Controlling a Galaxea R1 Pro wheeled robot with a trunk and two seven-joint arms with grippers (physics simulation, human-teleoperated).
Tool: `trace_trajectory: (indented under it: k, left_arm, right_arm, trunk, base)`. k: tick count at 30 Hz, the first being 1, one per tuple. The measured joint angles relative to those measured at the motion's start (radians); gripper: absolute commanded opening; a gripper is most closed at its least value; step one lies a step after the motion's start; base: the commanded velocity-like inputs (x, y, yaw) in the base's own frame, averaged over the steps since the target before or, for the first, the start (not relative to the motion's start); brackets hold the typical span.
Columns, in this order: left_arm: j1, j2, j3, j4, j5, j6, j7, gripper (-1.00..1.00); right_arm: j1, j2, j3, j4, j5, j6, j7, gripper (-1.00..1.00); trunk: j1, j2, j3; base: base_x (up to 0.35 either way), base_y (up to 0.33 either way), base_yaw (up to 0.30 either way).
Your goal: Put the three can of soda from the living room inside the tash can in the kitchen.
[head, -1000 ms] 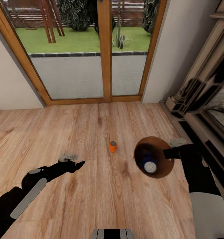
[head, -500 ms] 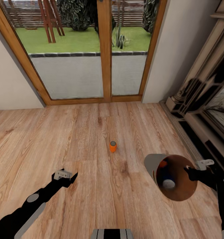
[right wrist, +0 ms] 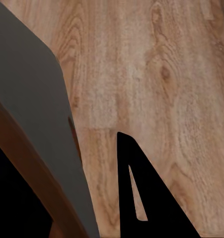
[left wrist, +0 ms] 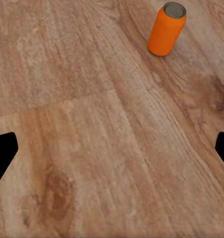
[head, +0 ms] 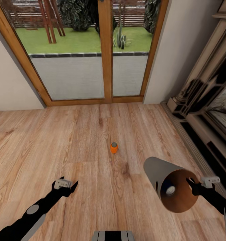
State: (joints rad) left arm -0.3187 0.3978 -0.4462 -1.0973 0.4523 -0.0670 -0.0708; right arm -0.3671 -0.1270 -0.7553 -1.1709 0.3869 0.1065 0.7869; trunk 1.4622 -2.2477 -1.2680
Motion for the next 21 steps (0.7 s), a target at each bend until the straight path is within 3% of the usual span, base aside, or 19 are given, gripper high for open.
trace_trajectory:
  k: [9,13,21]
  left_arm:
    - [0.002,-0.001,0.000,0.052,0.000,-0.006,0.003,1.00]
    - [0.002,-0.002,-0.001,0.064,-0.002,-0.005,0.002,1.00]
    - [0.002,-0.002,-0.001,0.067,-0.004,-0.005,0.001,1.00]
  right_arm:
    - [0.007,-0.001,-0.020,0.074,-0.013,-0.018,-0.001,-1.00]
    - [0.030,-0.002,-0.068,0.081,-0.031,-0.019,0.001,-1.00]
    - [0.035,-0.002,-0.082,0.084,-0.039,-0.020,0.001,-1.00]
  trunk:
    - [0.000,0.000,0.000]
    - [-0.001,0.000,0.000]
    - [-0.001,0.000,0.000]
  base:
    - [0.017,0.000,0.000]
    - [0.244,0.000,0.000]
    - [0.313,0.000,0.000]
